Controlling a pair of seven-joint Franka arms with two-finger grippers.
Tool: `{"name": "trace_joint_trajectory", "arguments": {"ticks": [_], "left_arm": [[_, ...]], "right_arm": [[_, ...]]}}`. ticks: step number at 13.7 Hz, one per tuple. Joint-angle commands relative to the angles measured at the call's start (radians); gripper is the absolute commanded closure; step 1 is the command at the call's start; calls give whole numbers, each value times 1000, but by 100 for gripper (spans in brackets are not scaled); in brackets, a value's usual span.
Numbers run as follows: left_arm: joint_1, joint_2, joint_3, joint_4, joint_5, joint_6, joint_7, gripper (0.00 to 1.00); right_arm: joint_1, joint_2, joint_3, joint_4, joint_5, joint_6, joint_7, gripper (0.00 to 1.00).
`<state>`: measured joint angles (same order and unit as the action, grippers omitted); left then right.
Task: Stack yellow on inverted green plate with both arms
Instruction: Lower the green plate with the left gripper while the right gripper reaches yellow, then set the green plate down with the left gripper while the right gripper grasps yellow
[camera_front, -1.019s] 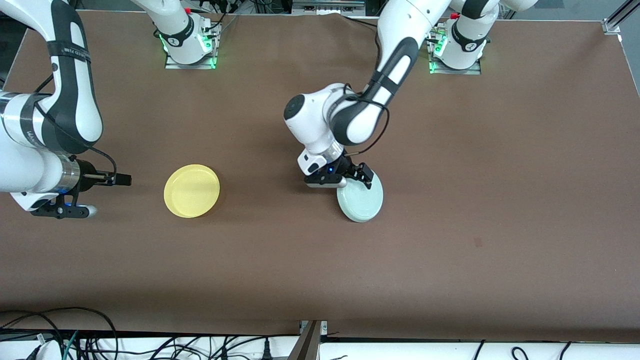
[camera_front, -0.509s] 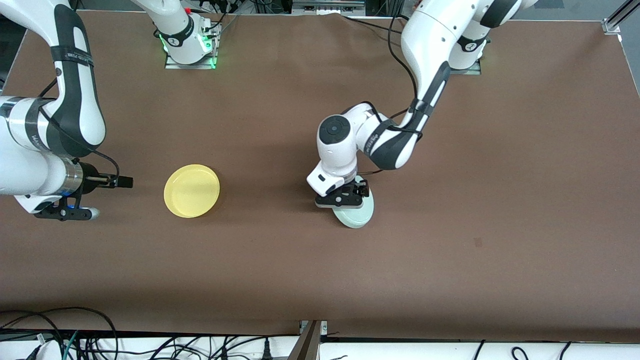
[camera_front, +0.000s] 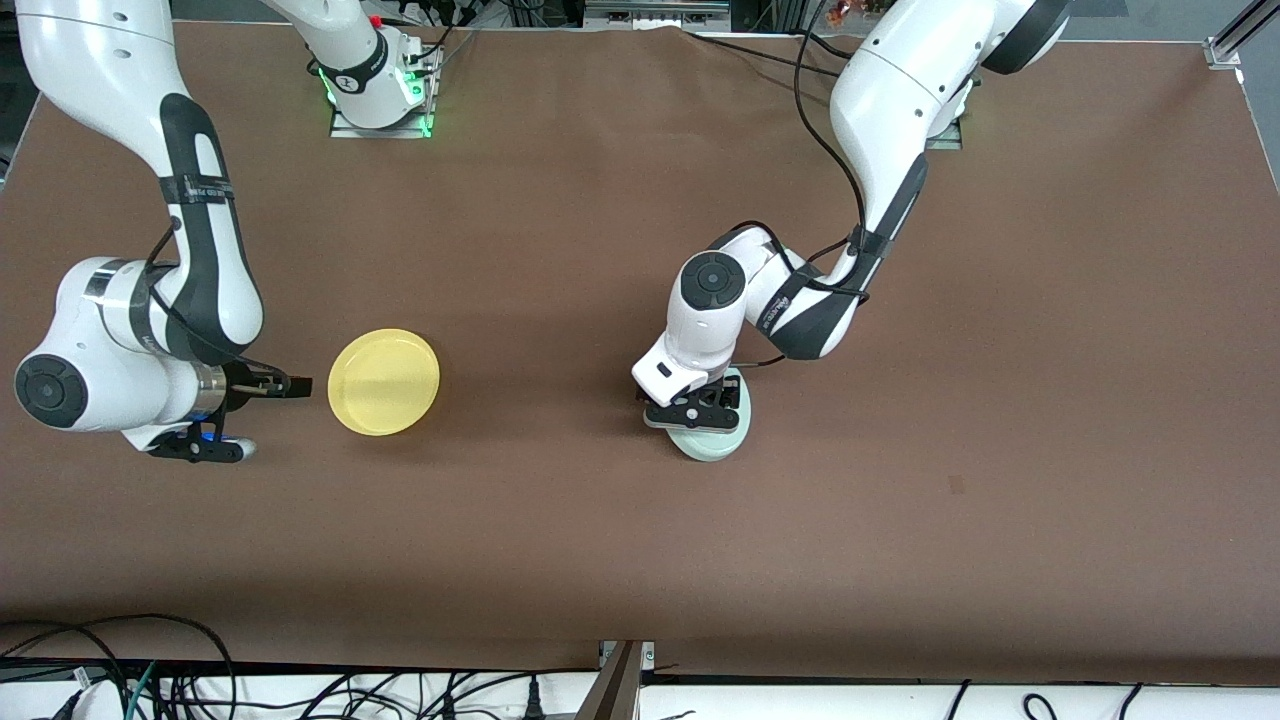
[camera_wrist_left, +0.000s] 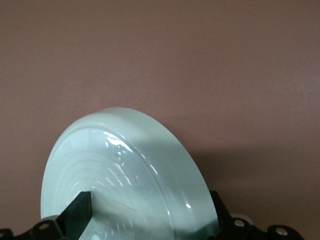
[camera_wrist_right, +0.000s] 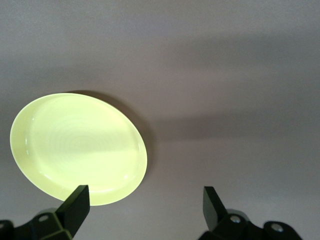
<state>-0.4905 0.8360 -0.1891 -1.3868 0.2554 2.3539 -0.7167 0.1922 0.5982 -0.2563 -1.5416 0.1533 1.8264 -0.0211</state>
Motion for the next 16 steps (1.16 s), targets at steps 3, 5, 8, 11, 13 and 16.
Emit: {"name": "trace_joint_trajectory", "arguments": {"ticks": [3,5,8,11,13,16], "left_arm": [[16,-17,-18,-28,-129,13,19,0],[16,-18,-20,-25,-180,13,25,0],[36,-17,-41,-23,-232,24,33,0],[53,-14,-50,-28,-263,59,33,0],[53,-9,-50,-26,-275,74,33,0],[44,-11,-46,-26,-262,71,48,0]], "right_arm": [[3,1,0,9,17,24,3,0],[16,14,6,-3,15,10,-10,0],[46,11,5,-44,-1,65,-8,1],[47,-43,5,-133,-5,143,-14,1],[46,-66,3,-178,0,160,-39,1],[46,-98,3,-262,5,230,-39,1]]}}
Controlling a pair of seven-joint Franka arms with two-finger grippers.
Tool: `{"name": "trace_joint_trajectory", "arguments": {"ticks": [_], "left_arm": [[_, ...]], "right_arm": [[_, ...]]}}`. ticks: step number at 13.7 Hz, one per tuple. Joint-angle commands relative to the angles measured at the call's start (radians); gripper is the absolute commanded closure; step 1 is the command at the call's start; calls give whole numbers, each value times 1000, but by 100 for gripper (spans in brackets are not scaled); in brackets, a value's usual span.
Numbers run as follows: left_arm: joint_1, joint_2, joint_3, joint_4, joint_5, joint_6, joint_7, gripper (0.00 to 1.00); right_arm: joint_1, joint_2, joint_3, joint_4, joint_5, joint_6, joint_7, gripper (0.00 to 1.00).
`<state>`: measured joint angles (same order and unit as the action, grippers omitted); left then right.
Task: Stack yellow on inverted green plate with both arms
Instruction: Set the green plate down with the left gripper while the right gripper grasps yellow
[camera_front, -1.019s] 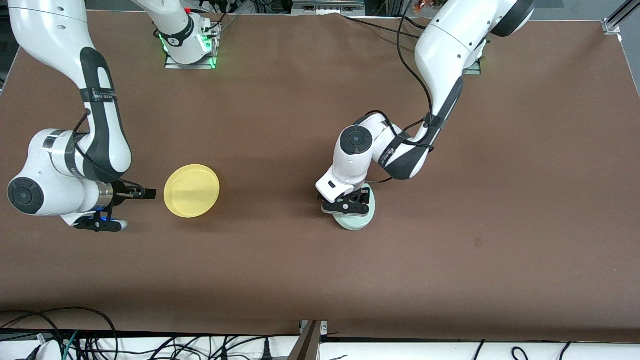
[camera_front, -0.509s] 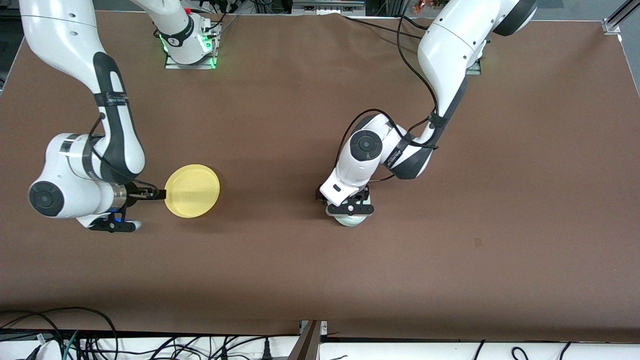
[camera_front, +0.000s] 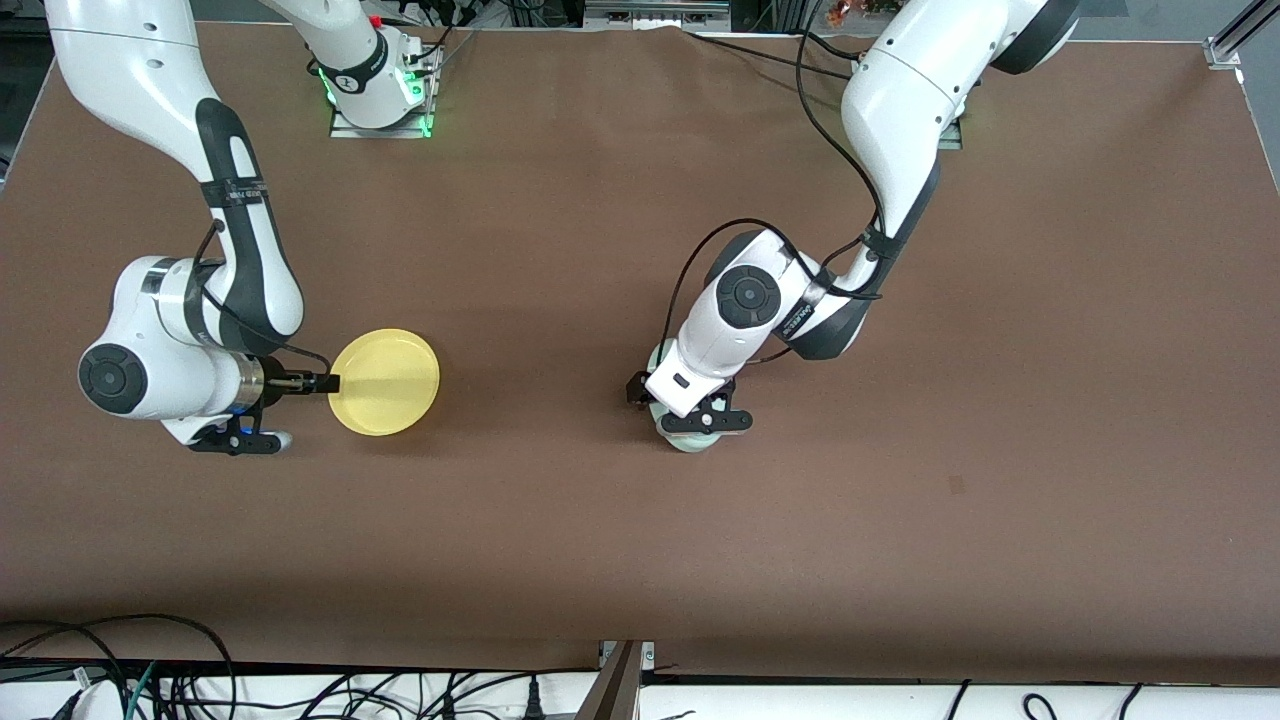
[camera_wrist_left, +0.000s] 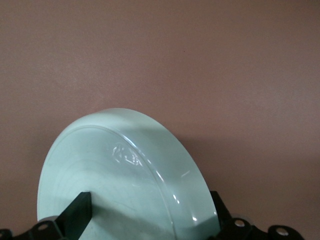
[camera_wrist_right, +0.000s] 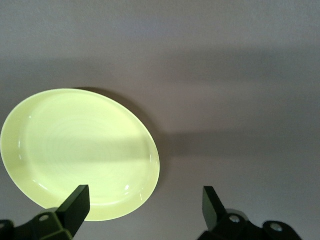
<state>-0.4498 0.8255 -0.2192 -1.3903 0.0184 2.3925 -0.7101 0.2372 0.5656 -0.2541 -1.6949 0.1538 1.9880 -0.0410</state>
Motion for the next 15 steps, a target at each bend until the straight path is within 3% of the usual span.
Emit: {"name": "trace_joint_trajectory", "arguments": {"ticks": [1,3,5,8,10,12,15], "left_arm": [[16,-2,-19,-26,-28,31,75,0],[66,-2,-61,-16,-86,34,83,0],[68,-6,-66,-12,-45,28,87,0],[135,-9,-124,-9,-81,27,101,0],[137,-9,-131,-19,-61,33,78,0],[195,-12,-182,-13,-57,28,83,0],[184,1,-187,-16,-60,36,83,0]], "right_arm": [[1,-96,1,-183,1,130,-20,1],[2,-166,6,-361,0,324,-40,1],[2,-187,7,-434,0,417,-53,1],[22,-144,19,-414,-2,425,-53,1],[69,-55,16,-341,3,419,-39,1],[67,-47,16,-324,1,413,-46,1],[62,-47,16,-324,3,413,-37,1]]}}
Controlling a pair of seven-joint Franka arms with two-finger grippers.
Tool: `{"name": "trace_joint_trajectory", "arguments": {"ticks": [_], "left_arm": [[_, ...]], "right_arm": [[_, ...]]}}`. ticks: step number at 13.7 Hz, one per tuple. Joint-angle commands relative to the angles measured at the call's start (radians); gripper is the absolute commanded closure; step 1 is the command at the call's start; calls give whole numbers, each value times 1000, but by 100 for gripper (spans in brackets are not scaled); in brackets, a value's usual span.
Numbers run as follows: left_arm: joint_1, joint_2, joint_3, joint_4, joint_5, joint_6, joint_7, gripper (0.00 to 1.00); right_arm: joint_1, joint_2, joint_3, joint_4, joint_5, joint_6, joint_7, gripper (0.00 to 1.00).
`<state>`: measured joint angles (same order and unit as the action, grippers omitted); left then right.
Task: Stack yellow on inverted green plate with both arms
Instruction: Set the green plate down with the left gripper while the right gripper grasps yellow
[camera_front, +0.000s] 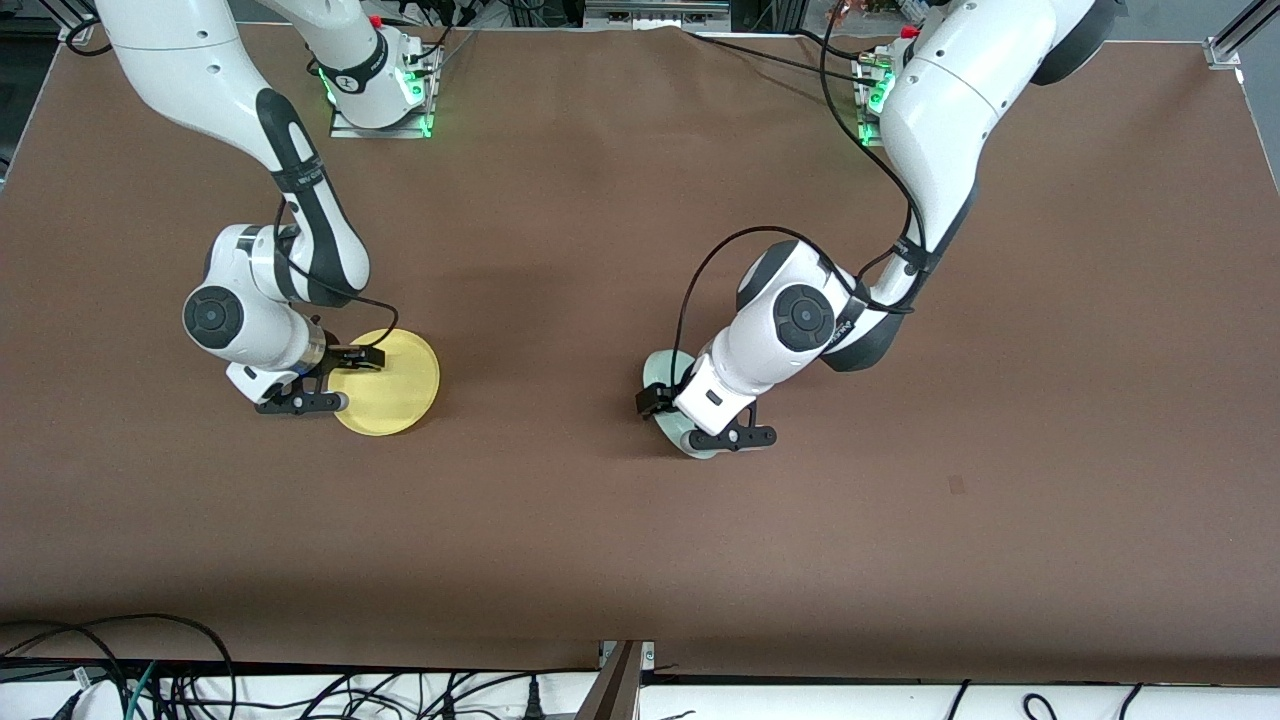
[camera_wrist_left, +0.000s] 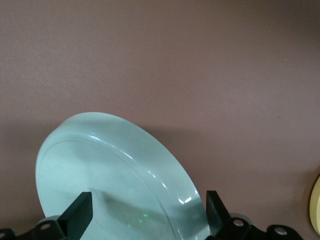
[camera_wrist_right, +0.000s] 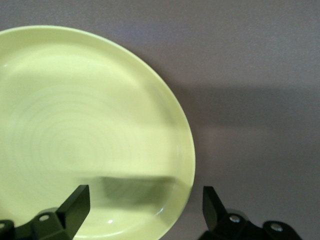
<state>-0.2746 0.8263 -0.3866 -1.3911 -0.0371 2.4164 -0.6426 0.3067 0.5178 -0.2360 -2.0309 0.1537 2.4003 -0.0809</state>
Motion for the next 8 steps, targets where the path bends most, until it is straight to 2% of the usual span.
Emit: {"name": "trace_joint_trajectory", "arguments": {"ticks": [1,8], "left_arm": [[12,2,-21,-14,-6,10,15,0],[26,-24,-20,-5,-9,0,12,0]], "right_arm": [[-9,1,-2,15,6,0,6,1],[-31,-15,-6,14,17,7,-8,1]]}}
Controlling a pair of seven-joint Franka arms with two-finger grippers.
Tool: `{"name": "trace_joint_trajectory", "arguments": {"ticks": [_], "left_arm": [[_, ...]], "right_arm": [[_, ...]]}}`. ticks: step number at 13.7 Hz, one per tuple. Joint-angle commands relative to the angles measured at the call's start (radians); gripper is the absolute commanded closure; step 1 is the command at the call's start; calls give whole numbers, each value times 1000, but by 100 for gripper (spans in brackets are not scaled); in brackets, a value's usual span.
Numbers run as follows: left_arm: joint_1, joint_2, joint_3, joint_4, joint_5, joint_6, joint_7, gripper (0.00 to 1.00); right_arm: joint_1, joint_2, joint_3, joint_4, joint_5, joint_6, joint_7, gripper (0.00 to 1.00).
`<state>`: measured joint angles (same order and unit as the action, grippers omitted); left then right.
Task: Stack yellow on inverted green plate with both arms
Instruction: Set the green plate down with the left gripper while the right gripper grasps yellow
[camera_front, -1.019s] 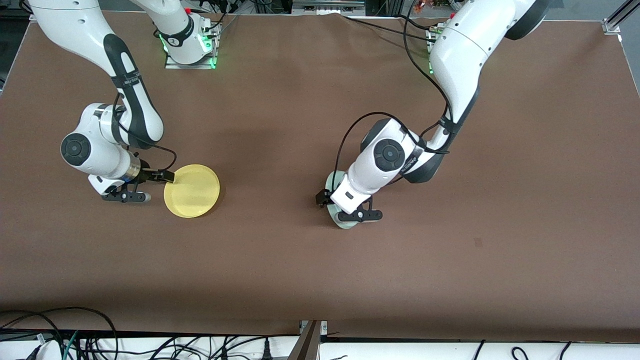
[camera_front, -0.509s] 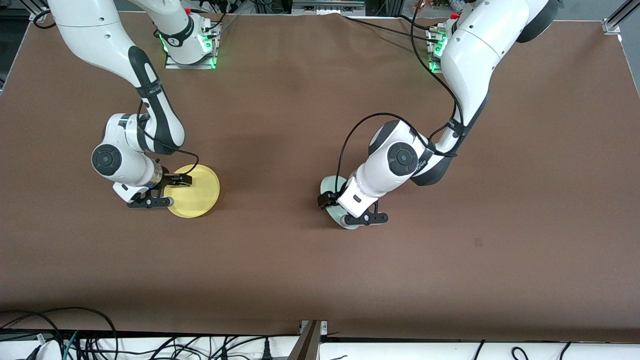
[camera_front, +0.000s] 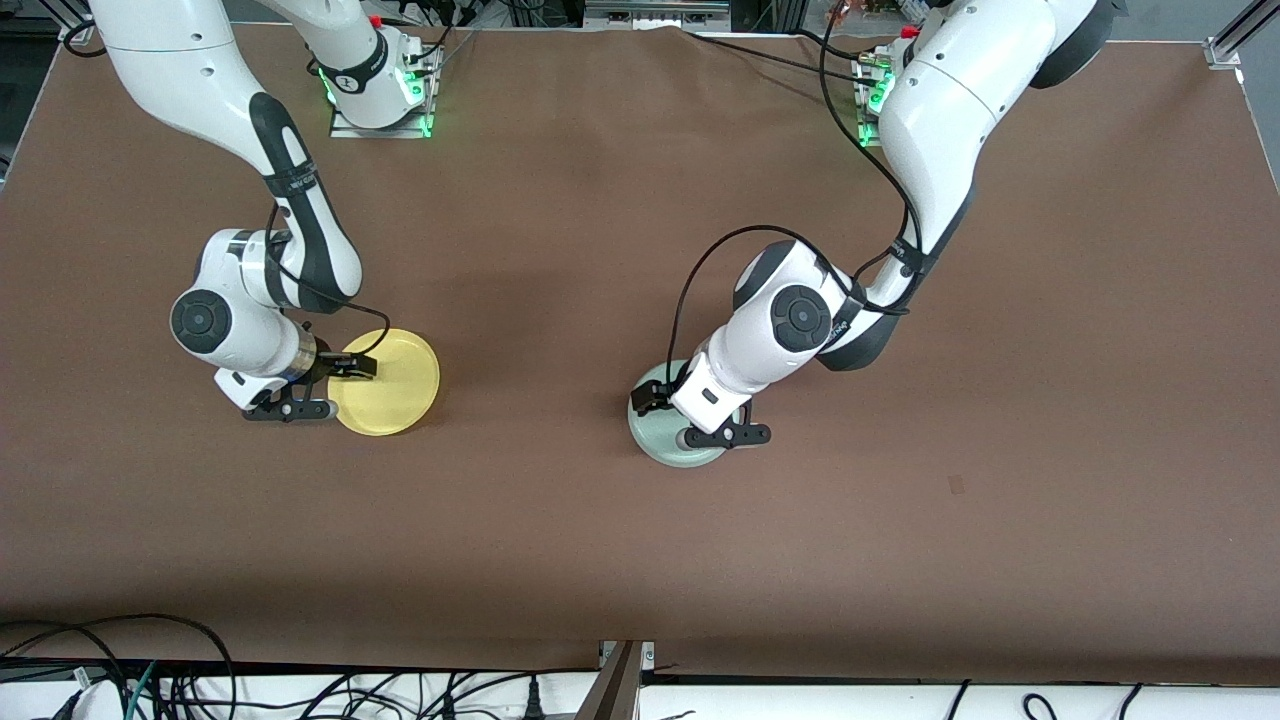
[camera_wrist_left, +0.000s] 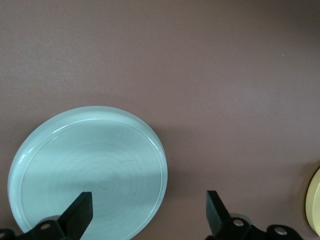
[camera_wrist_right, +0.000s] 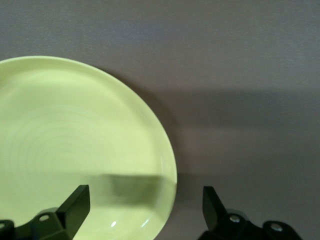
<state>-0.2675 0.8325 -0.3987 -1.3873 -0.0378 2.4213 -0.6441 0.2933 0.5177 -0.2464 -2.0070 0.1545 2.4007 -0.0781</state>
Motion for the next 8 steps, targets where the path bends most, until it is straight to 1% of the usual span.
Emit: {"name": "trace_joint_trajectory", "arguments": {"ticks": [1,2,3,4,5,6,7,8], "left_arm": [[31,-36,-3,-9,-8,-7,14,0],[40,-38,0,-9,-8,-11,12,0],[45,-50,7,8,-4,-51,12,0],[45,-50,23,51,33,-145,14,0],[42,-50,40,115,94,-265,15,0],[41,-46,40,176,158,-368,17,0],[45,-49,40,204,188,-433,18,0],[66,-52,43,221,193,-480,40,0]], "right_arm": [[-20,-16,6,-15,16,11,-12,2],[-28,-19,4,-19,17,12,-20,3],[-42,-19,6,-21,46,12,-44,7],[-54,-19,6,-21,116,9,-107,7],[-56,-19,4,-21,193,2,-170,7],[-57,-19,4,-21,227,-3,-190,7],[-57,-18,4,-21,229,-3,-190,7],[-56,-18,4,-21,229,-5,-192,7]]}}
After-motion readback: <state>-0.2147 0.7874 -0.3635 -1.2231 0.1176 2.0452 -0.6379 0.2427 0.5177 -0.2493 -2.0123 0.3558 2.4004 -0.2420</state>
